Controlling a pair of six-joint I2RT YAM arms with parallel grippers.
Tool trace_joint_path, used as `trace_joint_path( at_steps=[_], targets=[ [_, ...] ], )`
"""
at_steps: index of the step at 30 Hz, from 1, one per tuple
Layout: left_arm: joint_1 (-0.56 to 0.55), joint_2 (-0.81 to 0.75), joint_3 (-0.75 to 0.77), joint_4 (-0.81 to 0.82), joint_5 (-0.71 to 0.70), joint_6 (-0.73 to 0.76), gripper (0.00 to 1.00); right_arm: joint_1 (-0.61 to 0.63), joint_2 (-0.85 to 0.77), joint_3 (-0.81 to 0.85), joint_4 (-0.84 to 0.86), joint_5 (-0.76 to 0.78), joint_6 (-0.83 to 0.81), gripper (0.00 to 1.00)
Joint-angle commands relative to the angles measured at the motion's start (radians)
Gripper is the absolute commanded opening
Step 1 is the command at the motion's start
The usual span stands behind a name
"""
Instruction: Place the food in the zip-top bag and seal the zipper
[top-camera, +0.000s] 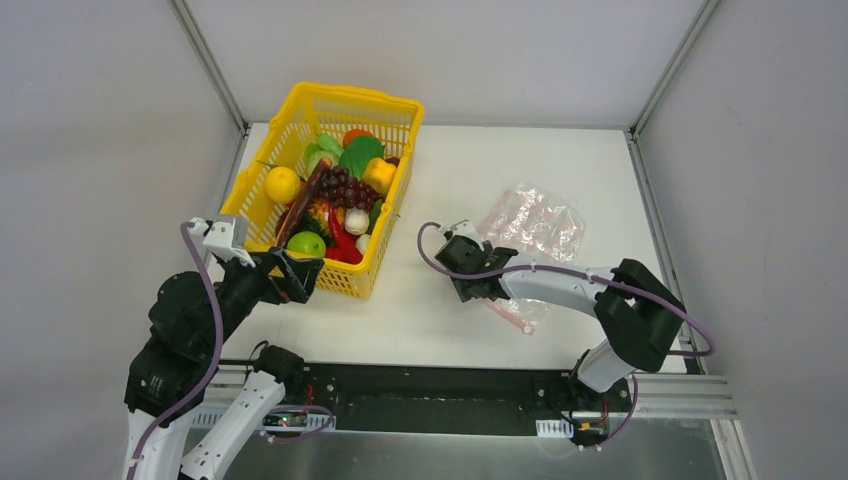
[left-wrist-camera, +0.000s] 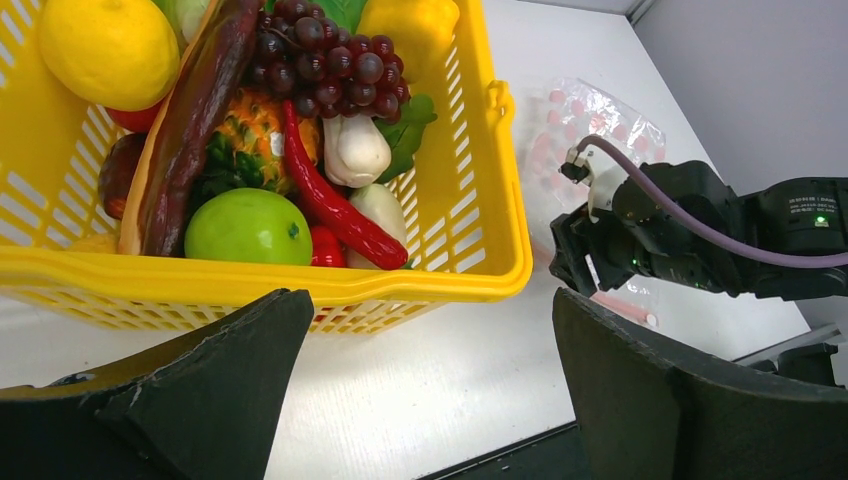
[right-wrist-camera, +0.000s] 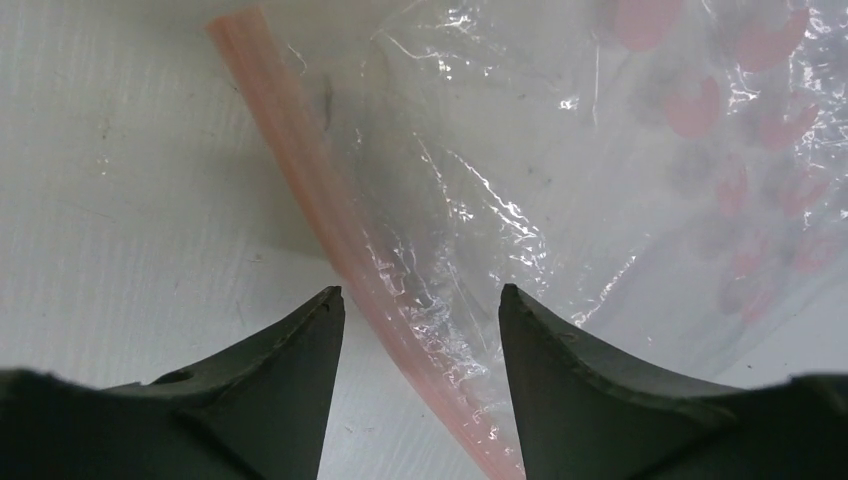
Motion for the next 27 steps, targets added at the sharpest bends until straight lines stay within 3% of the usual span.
trace_joint_path(
  at_steps=[1, 5, 9, 12, 14, 27],
  targets=[
    [-0.007, 0.001, -0.004, 0.031, 0.02, 0.02, 1.0, 0.0, 0.02, 0.02, 0.048, 0.01, -0.078, 0.57],
    [-0.007, -0.008, -0.01, 0.03, 0.021, 0.02, 1.0, -0.002, 0.024, 0.014, 0.071, 0.011, -0.071, 0.49],
    [-0.007, -0.004, -0.006, 0.028, 0.033, 0.023, 1.0, -0.004, 0.024, 0.0, 0.095, 0.006, -0.068, 0.31],
    [-0.007, 0.001, -0.005, 0.021, 0.043, 0.024, 1.0, -0.011, 0.024, -0.019, 0.119, 0.01, -0.07, 0.08],
    [-0.007, 0.001, -0.007, 0.021, 0.052, 0.022, 1.0, -0.017, 0.018, -0.024, 0.129, -0.005, -0.068, 0.0],
    [-0.007, 0.055, 0.01, 0.022, 0.211, 0.011, 1.0, -0.043, -0.254, -0.082, 0.217, -0.19, 0.054, 0.0]
  ],
)
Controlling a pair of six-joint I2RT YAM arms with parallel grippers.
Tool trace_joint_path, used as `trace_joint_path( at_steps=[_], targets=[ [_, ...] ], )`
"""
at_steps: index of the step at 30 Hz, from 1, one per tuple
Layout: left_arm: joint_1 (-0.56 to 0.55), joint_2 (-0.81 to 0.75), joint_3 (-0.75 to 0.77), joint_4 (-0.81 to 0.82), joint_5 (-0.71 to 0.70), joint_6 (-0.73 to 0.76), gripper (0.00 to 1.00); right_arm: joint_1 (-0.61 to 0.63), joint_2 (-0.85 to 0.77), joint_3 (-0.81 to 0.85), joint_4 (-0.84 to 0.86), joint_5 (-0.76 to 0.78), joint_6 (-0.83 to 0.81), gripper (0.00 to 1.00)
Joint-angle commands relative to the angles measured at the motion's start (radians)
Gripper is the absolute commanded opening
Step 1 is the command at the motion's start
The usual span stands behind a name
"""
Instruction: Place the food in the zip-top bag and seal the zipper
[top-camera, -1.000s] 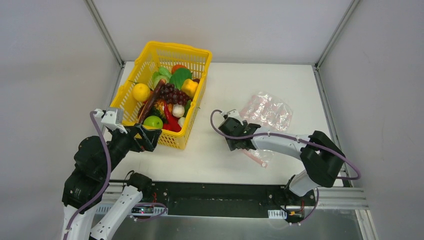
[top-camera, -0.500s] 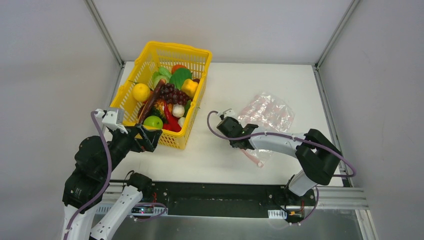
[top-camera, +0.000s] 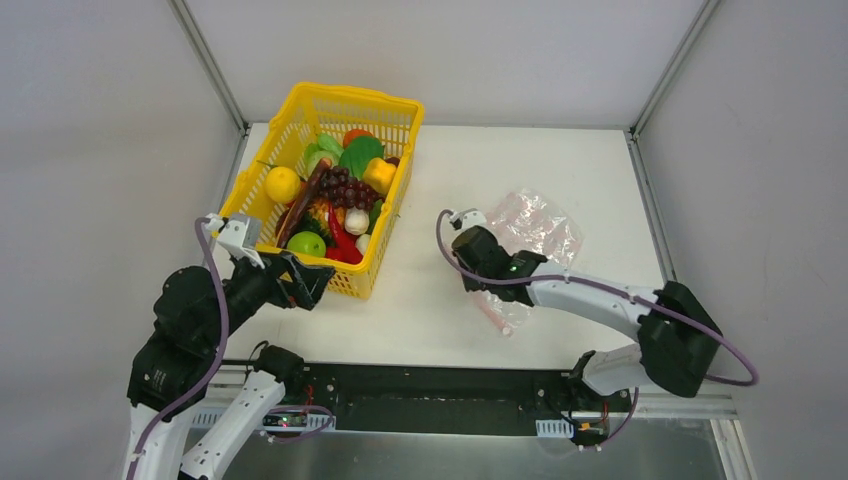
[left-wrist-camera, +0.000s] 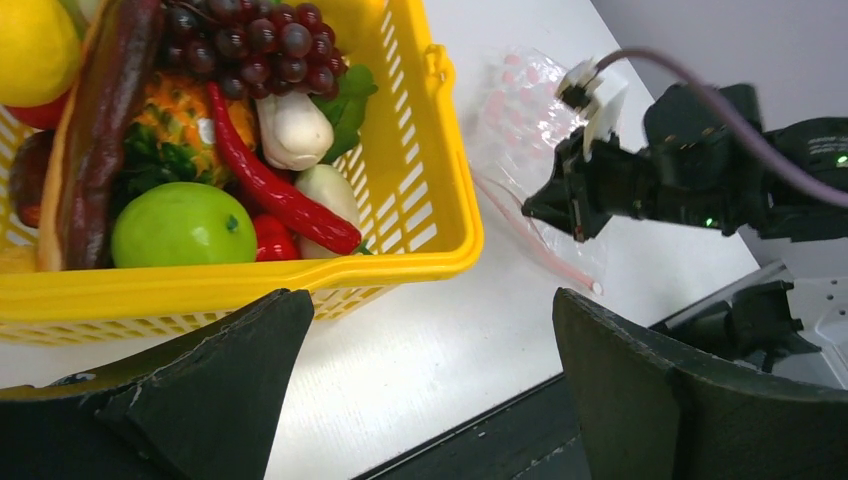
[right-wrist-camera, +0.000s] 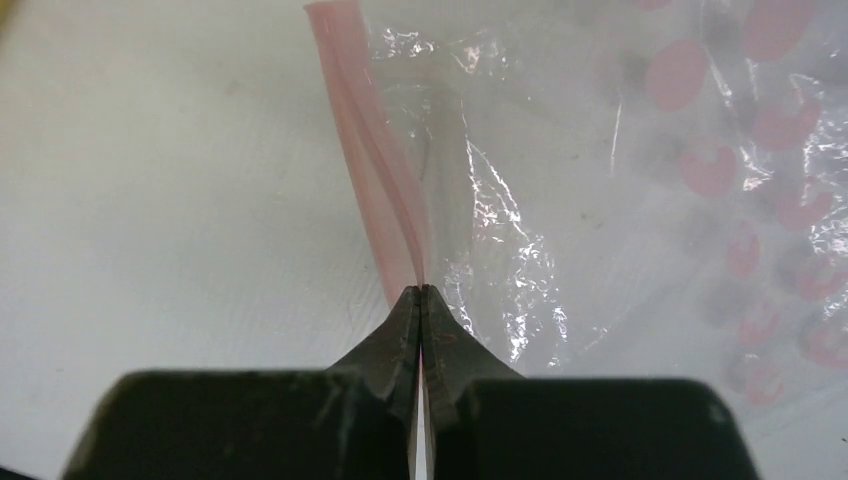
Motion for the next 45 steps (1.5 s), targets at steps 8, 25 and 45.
trace_joint_path(
  at_steps=[8, 25, 45],
  targets=[
    [-0.073, 0.135, -0.014, 0.207, 0.229, -0.102, 0.91, -0.103, -0.294, -0.068, 0.098, -0.197, 0.214, 0.0],
    [-0.661, 0.644, -0.028, 0.553, -0.298, -0.18, 0.81, -0.159, -0.511, -0.104, 0.106, -0.189, 0.454, 0.0],
    [-0.672, 0.948, -0.148, 0.937, -0.289, -0.295, 0.62, -0.162, -0.594, -0.055, 0.029, -0.193, 0.502, 0.0]
  ],
)
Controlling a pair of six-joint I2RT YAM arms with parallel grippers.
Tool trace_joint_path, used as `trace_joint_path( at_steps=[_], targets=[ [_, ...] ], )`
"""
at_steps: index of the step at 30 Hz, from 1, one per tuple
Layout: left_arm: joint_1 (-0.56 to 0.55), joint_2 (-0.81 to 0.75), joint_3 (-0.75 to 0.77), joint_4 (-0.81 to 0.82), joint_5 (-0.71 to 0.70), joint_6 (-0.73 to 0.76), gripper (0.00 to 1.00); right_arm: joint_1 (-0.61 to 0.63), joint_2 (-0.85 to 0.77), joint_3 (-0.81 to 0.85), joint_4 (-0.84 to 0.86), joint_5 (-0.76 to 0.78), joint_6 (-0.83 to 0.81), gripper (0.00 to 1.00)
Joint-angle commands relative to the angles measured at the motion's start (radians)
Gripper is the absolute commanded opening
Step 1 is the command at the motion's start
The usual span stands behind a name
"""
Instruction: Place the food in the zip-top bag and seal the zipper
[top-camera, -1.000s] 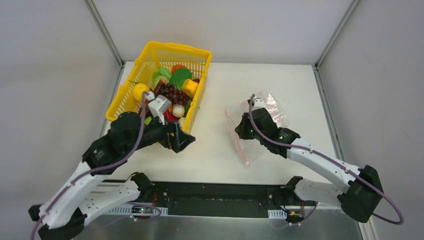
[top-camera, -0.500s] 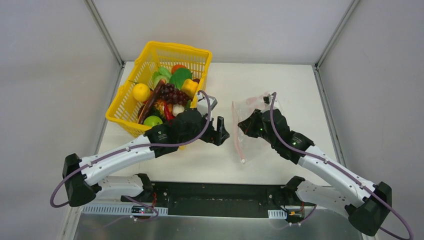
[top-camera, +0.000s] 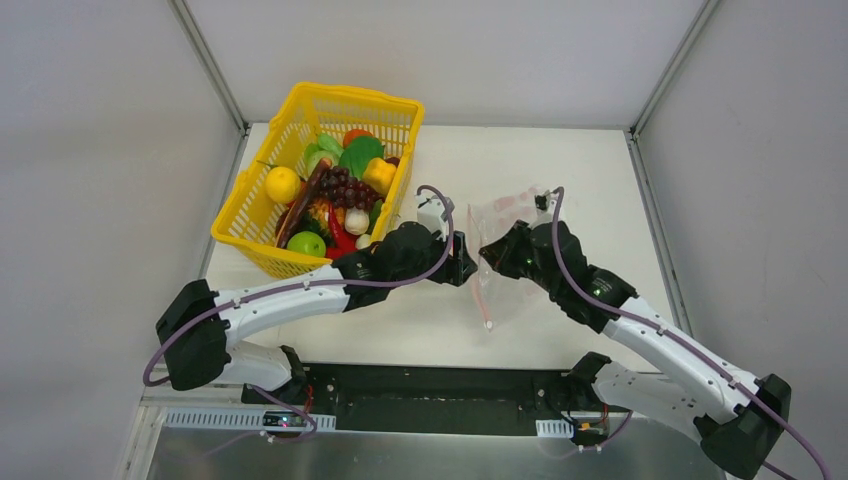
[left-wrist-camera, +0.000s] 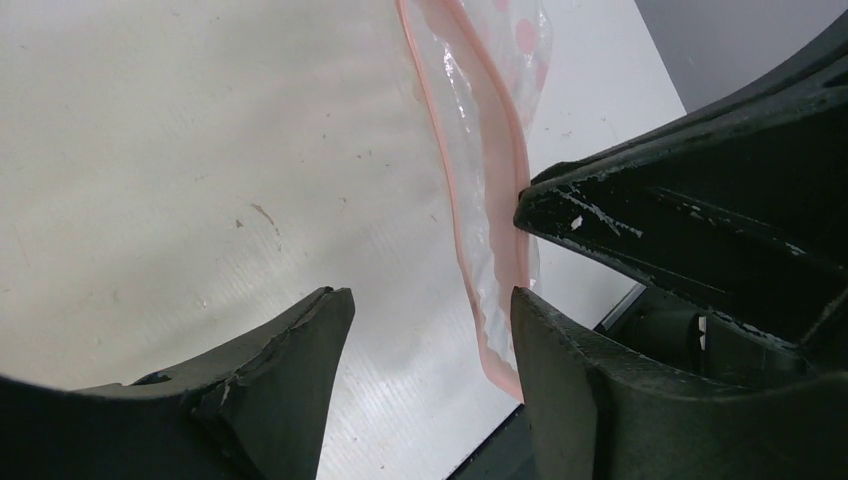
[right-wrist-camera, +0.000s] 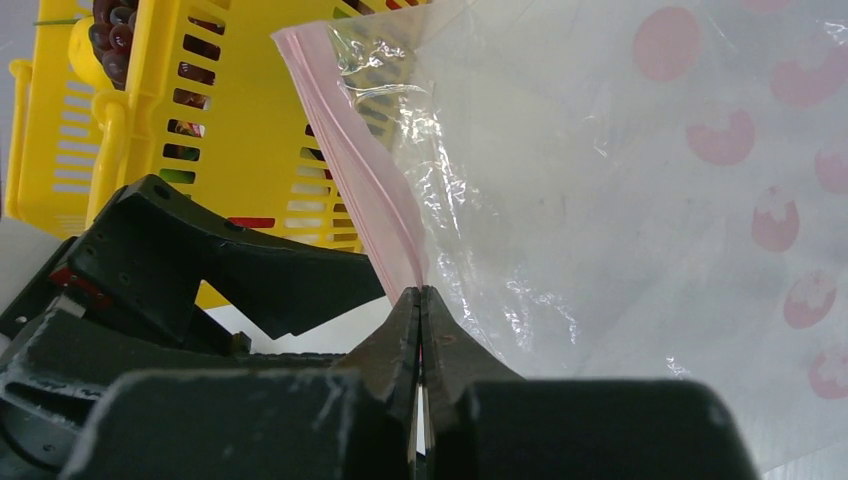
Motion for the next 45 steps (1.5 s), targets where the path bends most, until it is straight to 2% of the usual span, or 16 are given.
trace_joint_path(
  at_steps=[1, 11, 15, 17, 22, 24, 27, 33, 36, 39, 43, 45],
  targets=[
    [-0.01, 0.009, -0.017, 0.099, -0.03, -0.039, 0.61, -0.005, -0.033, 0.047, -0.009, 0.004, 0.017, 0.0],
    [-0.016, 0.074, -0.02, 0.141, 0.031, -0.063, 0.55, -0.014, -0.037, 0.099, -0.04, 0.009, 0.025, 0.0],
    [-0.025, 0.073, -0.033, 0.147, 0.007, -0.065, 0.5, -0.019, -0.031, 0.121, -0.057, 0.02, 0.029, 0.0],
    [-0.026, 0.063, -0.043, 0.146, -0.005, -0.061, 0.4, -0.021, -0.03, 0.131, -0.069, 0.033, 0.031, 0.0],
    [-0.025, 0.034, 0.007, 0.01, -0.102, -0.047, 0.0, -0.023, -0.042, 0.153, -0.133, 0.062, 0.018, 0.0],
    [-0.025, 0.031, 0.061, -0.087, -0.151, -0.041, 0.0, -0.023, -0.038, 0.171, -0.191, 0.041, 0.004, 0.0],
    [-0.025, 0.016, 0.098, -0.13, -0.166, -0.034, 0.0, -0.023, -0.033, 0.201, -0.285, 0.039, -0.003, 0.0],
    [-0.034, 0.038, 0.178, -0.17, -0.121, -0.02, 0.0, -0.024, -0.01, 0.22, -0.327, -0.035, -0.027, 0.24],
    [-0.048, 0.044, 0.197, -0.174, -0.125, -0.014, 0.0, -0.024, -0.008, 0.218, -0.286, -0.083, 0.003, 0.29],
    [-0.052, 0.05, 0.208, -0.175, -0.121, -0.022, 0.0, -0.022, -0.024, 0.188, -0.207, -0.133, 0.049, 0.43],
    [-0.062, 0.056, 0.223, -0.175, -0.115, -0.026, 0.0, -0.014, -0.017, 0.169, -0.168, -0.126, 0.084, 0.44],
    [-0.067, 0.06, 0.228, -0.174, -0.115, -0.026, 0.0, -0.005, -0.006, 0.175, -0.167, -0.114, 0.083, 0.41]
  ],
)
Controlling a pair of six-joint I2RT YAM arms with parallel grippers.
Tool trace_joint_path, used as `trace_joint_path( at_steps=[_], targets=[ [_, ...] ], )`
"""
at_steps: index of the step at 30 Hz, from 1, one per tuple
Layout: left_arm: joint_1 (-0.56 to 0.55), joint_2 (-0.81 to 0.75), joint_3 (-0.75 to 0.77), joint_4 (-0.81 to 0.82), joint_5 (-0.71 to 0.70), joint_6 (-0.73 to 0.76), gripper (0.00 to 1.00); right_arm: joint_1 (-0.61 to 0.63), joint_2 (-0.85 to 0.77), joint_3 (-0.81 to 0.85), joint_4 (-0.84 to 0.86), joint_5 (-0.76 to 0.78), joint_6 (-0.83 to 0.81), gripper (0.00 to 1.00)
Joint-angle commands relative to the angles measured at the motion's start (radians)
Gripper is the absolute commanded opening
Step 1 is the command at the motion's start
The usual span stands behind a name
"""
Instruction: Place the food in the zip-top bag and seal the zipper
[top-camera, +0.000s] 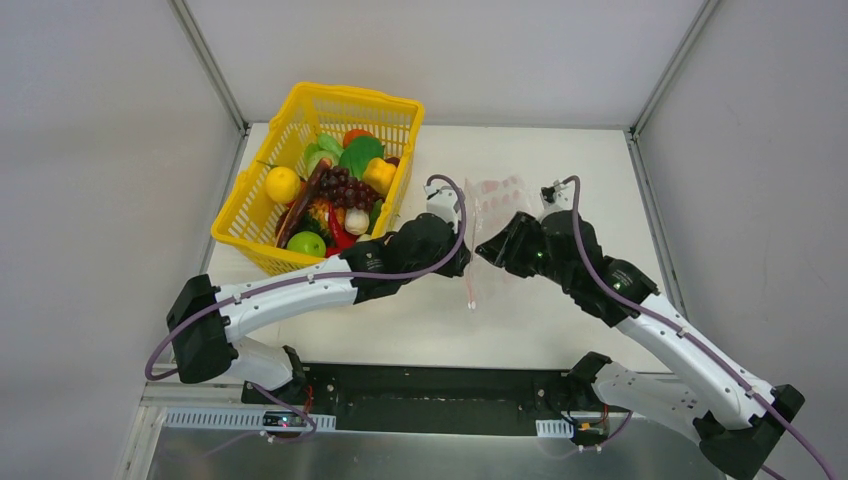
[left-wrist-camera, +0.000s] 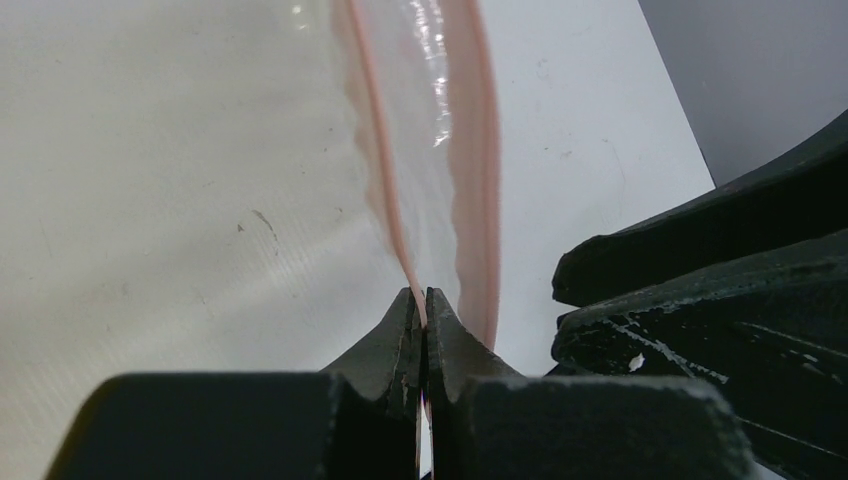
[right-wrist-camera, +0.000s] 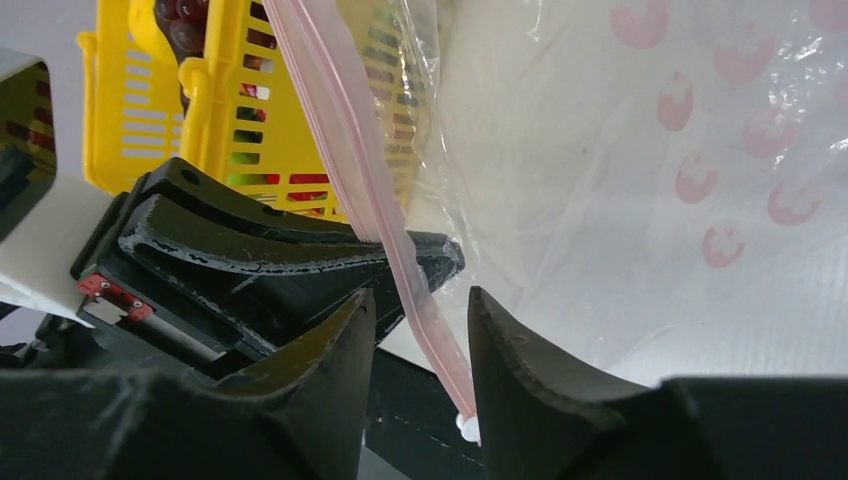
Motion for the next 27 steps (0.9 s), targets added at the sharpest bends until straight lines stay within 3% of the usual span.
trace_joint_path(
  at_steps=[1, 9, 12, 27],
  targets=[
    [-0.015, 0.003, 0.053, 0.0, -0.002, 0.01, 0.0, 0.024, 0.007, 0.008, 0.056, 0.004, 0.032, 0.41],
    [-0.018, 0.008, 0.058, 0.01, 0.012, 0.014, 0.0, 0.157, 0.085, 0.085, -0.006, 0.201, -0.01, 0.44],
    [-0.018, -0.006, 0.044, 0.016, 0.006, 0.016, 0.0, 0.172, 0.099, 0.097, -0.015, 0.283, -0.028, 0.4],
    [-0.019, -0.042, 0.033, 0.021, 0.049, 0.074, 0.0, 0.175, 0.166, 0.203, -0.051, 0.373, -0.089, 0.43]
  ],
)
